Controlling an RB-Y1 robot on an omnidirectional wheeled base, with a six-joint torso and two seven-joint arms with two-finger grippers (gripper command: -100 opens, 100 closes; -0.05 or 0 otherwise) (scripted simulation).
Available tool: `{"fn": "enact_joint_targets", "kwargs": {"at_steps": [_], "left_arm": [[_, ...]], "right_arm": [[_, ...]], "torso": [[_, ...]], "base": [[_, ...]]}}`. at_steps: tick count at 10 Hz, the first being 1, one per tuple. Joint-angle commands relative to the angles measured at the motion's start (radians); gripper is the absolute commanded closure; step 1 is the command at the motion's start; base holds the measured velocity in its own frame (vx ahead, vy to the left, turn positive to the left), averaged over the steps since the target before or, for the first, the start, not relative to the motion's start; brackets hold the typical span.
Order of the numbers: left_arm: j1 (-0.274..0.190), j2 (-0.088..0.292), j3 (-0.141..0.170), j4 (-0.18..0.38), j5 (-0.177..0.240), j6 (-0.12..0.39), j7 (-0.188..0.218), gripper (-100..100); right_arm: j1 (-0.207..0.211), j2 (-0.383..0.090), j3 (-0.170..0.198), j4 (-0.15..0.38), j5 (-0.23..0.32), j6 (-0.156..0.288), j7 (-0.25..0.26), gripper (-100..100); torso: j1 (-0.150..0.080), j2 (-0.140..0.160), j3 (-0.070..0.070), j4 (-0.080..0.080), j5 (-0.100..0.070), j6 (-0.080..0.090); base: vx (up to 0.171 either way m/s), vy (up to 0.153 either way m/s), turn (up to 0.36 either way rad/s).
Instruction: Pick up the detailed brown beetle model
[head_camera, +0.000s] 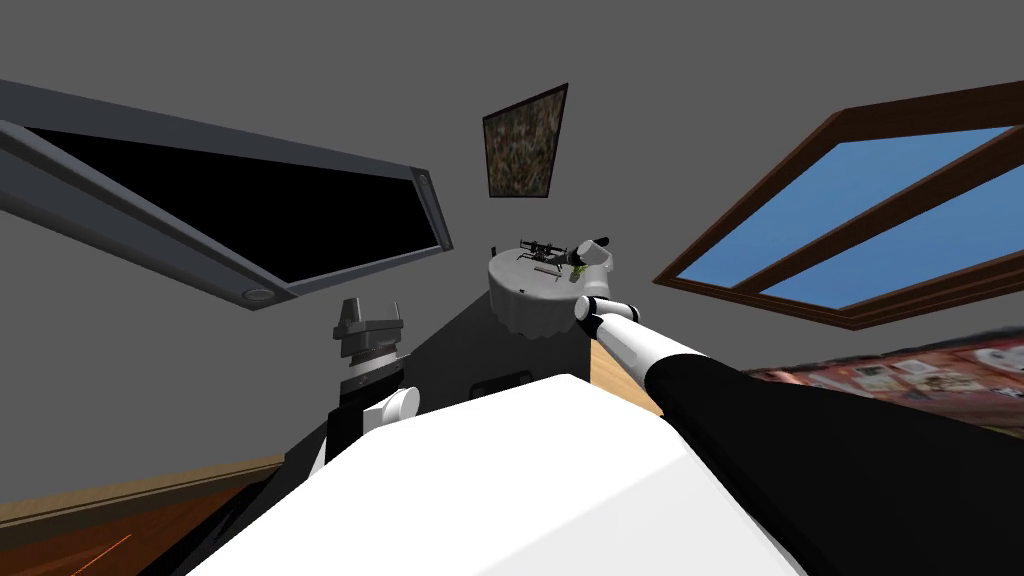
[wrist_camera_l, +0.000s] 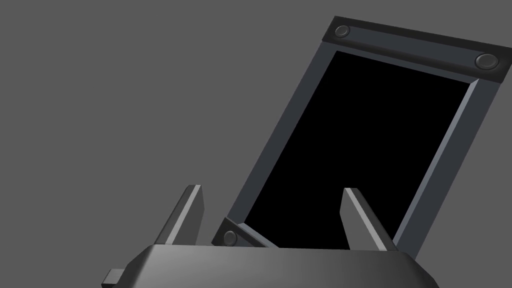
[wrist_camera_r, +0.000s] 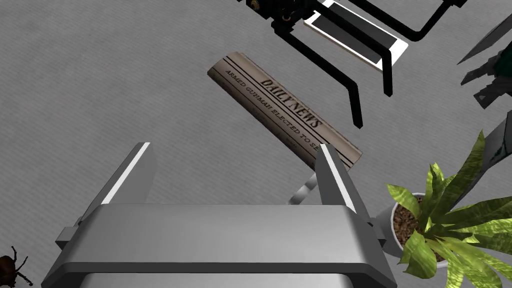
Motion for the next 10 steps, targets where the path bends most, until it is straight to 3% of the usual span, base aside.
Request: {"fn": "enact_joint_targets", "kwargs": {"at_steps": [1, 2, 4, 5, 7, 8, 10], "left_arm": [[0.0, 0.0, 0.0, 0.0, 0.0, 0.0, 0.0, 0], [0.0, 0.0, 0.0, 0.0, 0.0, 0.0, 0.0, 0], [0.0, 0.0, 0.0, 0.0, 0.0, 0.0, 0.0, 0], [0.0, 0.0, 0.0, 0.0, 0.0, 0.0, 0.0, 0], [0.0, 0.0, 0.0, 0.0, 0.0, 0.0, 0.0, 0], [0.0, 0.0, 0.0, 0.0, 0.0, 0.0, 0.0, 0], [0.0, 0.0, 0.0, 0.0, 0.0, 0.0, 0.0, 0]], "right_arm": [[0.011, 0.02, -0.028, -0.002, 0.05, 0.002, -0.006, -100], [-0.049, 0.06, -0.068, 0.068, 0.079, 0.039, 0.053, -100], [-0.084, 0.12, -0.13, 0.131, 0.134, 0.039, 0.07, -100], [-0.084, 0.133, -0.16, 0.131, 0.165, 0.039, 0.07, -100], [-0.084, 0.133, -0.166, 0.131, 0.204, 0.039, 0.07, -100], [-0.136, 0.181, -0.213, 0.185, 0.244, 0.076, 0.12, -100], [-0.179, 0.246, -0.272, 0.225, 0.302, 0.076, 0.145, -100]], "torso": [[0.0, 0.0, 0.0, 0.0, 0.0, 0.0], [0.001, -0.001, -0.001, 0.0, 0.0, 0.0], [-0.001, 0.004, 0.002, 0.001, 0.0, 0.0], [0.0, 0.002, 0.001, 0.001, 0.0, 0.0], [0.001, -0.002, -0.001, 0.0, 0.0, 0.0], [0.001, -0.002, -0.001, 0.0, 0.0, 0.0], [-0.001, 0.003, 0.002, 0.001, 0.0, 0.0]], "base": [[0.0, 0.0, 0.0], [-0.088, -0.051, 0.105], [-0.082, -0.033, 0.034], [-0.011, 0.0, -0.014], [0.01, 0.007, -0.002], [-0.064, -0.037, 0.091], [-0.089, -0.038, 0.037]]}}
